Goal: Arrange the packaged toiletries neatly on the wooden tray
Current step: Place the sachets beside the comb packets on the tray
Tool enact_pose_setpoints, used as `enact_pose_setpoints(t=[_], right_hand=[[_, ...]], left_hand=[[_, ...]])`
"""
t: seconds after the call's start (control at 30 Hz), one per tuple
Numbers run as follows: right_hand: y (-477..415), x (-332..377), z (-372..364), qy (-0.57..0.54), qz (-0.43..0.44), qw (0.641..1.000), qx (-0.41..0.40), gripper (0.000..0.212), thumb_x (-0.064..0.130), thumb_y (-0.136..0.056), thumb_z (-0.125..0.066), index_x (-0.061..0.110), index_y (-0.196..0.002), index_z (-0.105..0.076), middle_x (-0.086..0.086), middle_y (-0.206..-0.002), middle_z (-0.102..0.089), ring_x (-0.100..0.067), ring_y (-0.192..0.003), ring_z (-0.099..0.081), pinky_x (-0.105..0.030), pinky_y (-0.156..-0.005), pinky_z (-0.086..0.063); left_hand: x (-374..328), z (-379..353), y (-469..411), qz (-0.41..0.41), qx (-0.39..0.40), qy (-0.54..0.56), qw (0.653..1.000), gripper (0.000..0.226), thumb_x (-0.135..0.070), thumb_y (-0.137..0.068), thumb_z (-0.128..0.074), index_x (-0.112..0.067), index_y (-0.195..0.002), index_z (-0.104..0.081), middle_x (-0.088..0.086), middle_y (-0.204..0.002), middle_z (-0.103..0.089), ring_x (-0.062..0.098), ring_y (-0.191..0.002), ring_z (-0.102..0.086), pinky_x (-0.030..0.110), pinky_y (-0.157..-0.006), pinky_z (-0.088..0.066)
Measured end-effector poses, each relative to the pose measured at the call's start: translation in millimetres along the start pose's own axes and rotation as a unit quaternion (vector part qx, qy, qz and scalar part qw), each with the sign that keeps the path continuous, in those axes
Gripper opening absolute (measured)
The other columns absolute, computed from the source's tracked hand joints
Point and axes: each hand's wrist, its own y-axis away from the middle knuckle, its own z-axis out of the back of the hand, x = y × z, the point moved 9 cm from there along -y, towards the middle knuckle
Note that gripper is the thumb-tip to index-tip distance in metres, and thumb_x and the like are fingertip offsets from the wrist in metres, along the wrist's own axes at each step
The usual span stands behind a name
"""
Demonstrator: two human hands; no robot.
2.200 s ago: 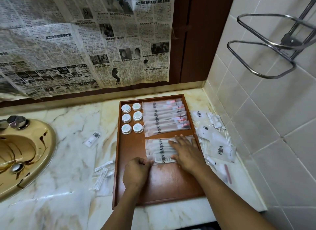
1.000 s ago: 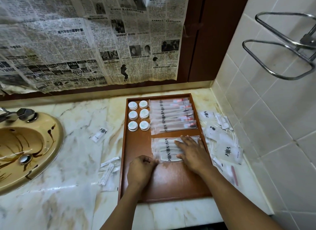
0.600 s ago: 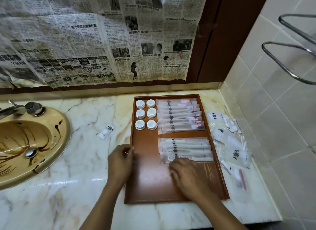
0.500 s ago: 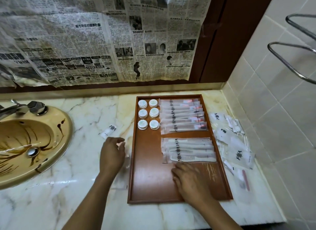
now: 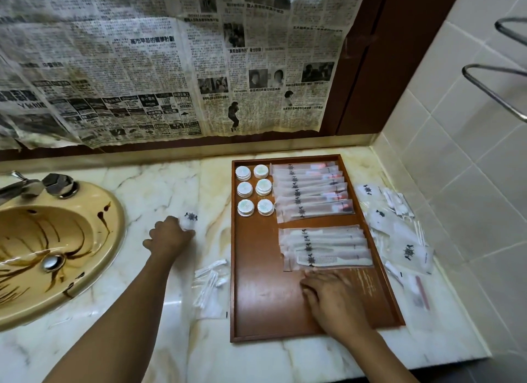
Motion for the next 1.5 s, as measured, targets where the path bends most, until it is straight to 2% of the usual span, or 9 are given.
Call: enact_pose_setpoints(t=[0.23,0.4,0.53,0.63,0.7,0.77,0.97,1.23,1.5], right_hand=[[-9.8,8.4,3.2,-0.108,-0.061,0.991,0.04,0.022,0.033,-0.093,-0.062,0.03,-0.112,-0.073,0.012,-0.109,-0.073,-0.01,-0.102,-0.065,-0.033,-0.099,-0.048],[-27.2,22.1,-16.1,-0.462,-0.211,0.86,0.045,0.028,0.033,-0.091,-0.071,0.028,-0.119,-0.071,0.009,-0.101,-0.075,-0.005,-0.094,-0.071,-0.032,-0.089,-0.058],[-44.4,30.5,-15.6,-0.5,-0.261,0.825,0.018,0.02,0.012,-0.09,-0.071,0.022,-0.107,-0.072,0.0,-0.087,-0.075,-0.015,-0.078,-0.071,-0.032,-0.075,-0.057],[-57.1,33.2,-0.4,-0.407,-0.235,0.883,-0.013,0.018,0.015,-0.088,-0.072,0.019,-0.106,-0.073,0.003,-0.081,-0.073,-0.013,-0.075,-0.067,-0.028,-0.075,-0.05],[-62.6,42.3,13.7,-0.17,-0.153,0.973,-0.016,0.031,0.028,-0.09,-0.07,0.017,-0.12,-0.069,0.0,-0.102,-0.07,-0.018,-0.097,-0.064,-0.03,-0.085,-0.049],[-60.1,54.2,19.0,-0.002,-0.065,0.997,-0.028,0.036,0.029,-0.09,-0.066,0.02,-0.125,-0.065,0.0,-0.116,-0.065,-0.023,-0.11,-0.056,-0.037,-0.092,-0.048],[-45.3,74.0,-21.0,0.084,0.093,0.992,0.029,0.031,0.019,-0.084,-0.057,0.025,-0.11,-0.073,0.007,-0.123,-0.067,-0.018,-0.128,-0.054,-0.043,-0.106,-0.03],[-49.6,31.3,14.8,-0.007,0.013,1.0,-0.023,0.048,0.001,-0.067,-0.076,0.024,-0.109,-0.076,0.006,-0.123,-0.071,-0.018,-0.126,-0.059,-0.042,-0.103,-0.035],[-24.9,-61.5,61.1,-0.066,-0.093,0.984,-0.138,0.038,-0.003,-0.08,-0.071,0.02,-0.109,-0.076,0.003,-0.121,-0.071,-0.019,-0.125,-0.059,-0.035,-0.106,-0.029]], left_hand=[[-22.3,8.3,87.4,-0.071,-0.024,0.287,0.955,0.042,-0.03,-0.083,-0.081,-0.008,-0.061,-0.053,0.001,-0.054,-0.048,0.022,-0.058,-0.047,0.034,-0.059,-0.035],[-64.8,-34.7,153.0,-0.15,0.108,0.376,0.908,0.039,-0.03,-0.081,-0.084,-0.002,-0.064,-0.063,-0.002,-0.054,-0.049,0.01,-0.054,-0.043,0.03,-0.056,-0.034],[-76.5,-52.9,162.5,-0.161,0.134,0.373,0.904,0.044,-0.035,-0.09,-0.076,-0.009,-0.059,-0.058,-0.006,-0.054,-0.042,0.01,-0.055,-0.039,0.032,-0.059,-0.033],[-81.1,-50.4,150.7,-0.184,0.095,0.299,0.931,0.034,-0.047,-0.091,-0.068,-0.022,-0.069,-0.068,-0.011,-0.061,-0.061,0.009,-0.062,-0.056,0.04,-0.064,-0.049],[-81.4,-35.0,148.7,-0.218,-0.003,0.125,0.968,0.023,-0.051,-0.093,-0.062,-0.033,-0.101,-0.073,-0.011,-0.097,-0.07,0.018,-0.095,-0.062,0.043,-0.084,-0.048],[-81.8,-26.7,154.0,-0.253,-0.076,0.009,0.964,0.033,-0.041,-0.096,-0.06,-0.033,-0.128,-0.062,-0.006,-0.132,-0.059,0.026,-0.119,-0.049,0.045,-0.093,-0.037],[-86.6,-64.9,189.1,-0.39,-0.079,-0.134,0.908,0.052,-0.016,-0.079,-0.068,-0.037,-0.126,-0.06,-0.014,-0.146,-0.053,0.027,-0.122,-0.05,0.051,-0.087,-0.035],[-98.7,-59.8,162.5,-0.334,-0.094,-0.168,0.923,0.023,-0.042,-0.082,-0.074,-0.037,-0.104,-0.068,-0.019,-0.13,-0.062,0.026,-0.13,-0.046,0.055,-0.091,-0.031],[-107.0,-54.2,140.5,-0.325,-0.082,-0.182,0.924,0.043,-0.037,-0.085,-0.073,-0.04,-0.127,-0.064,-0.017,-0.138,-0.061,0.024,-0.135,-0.042,0.058,-0.094,-0.026]])
